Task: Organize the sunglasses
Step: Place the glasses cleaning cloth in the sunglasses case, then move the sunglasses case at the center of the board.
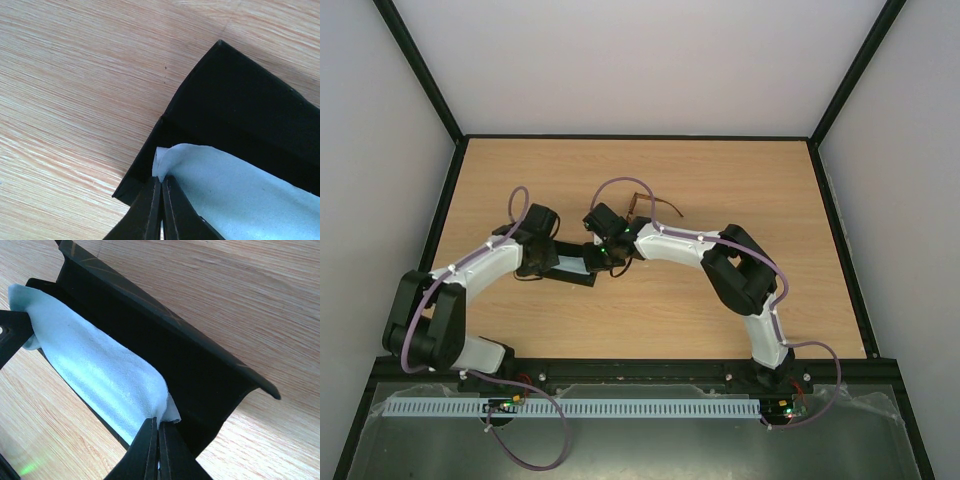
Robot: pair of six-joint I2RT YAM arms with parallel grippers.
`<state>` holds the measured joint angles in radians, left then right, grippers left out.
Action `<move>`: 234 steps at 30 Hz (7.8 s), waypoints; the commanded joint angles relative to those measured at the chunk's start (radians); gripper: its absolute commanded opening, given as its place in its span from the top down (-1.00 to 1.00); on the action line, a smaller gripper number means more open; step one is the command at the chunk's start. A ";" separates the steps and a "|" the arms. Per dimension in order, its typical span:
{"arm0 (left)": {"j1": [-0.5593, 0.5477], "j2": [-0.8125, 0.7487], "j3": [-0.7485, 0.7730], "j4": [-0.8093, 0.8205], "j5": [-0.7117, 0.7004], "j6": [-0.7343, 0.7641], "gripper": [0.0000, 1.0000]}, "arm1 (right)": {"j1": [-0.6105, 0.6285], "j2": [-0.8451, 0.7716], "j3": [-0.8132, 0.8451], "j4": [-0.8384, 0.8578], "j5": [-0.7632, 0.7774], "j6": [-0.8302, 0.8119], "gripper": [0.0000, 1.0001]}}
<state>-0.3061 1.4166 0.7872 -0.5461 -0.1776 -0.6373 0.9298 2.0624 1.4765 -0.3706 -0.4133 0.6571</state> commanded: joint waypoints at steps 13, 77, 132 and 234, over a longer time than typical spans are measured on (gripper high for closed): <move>0.010 0.052 -0.006 0.015 -0.025 0.002 0.95 | 0.006 0.027 -0.005 -0.035 0.029 -0.017 0.97; 0.007 0.004 0.046 -0.052 0.064 -0.007 0.39 | 0.006 -0.036 0.009 -0.072 0.065 -0.036 0.69; 0.009 -0.181 0.070 -0.031 0.124 0.017 -0.86 | 0.052 -0.041 -0.005 -0.169 0.275 -0.029 0.55; -0.096 -0.107 0.125 0.138 0.295 0.056 -0.99 | -0.364 -0.403 -0.196 -0.114 0.073 0.150 -0.30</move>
<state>-0.3992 1.3121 0.8932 -0.4271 0.1043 -0.5892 0.5758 1.5986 1.2388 -0.5598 -0.2394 0.7151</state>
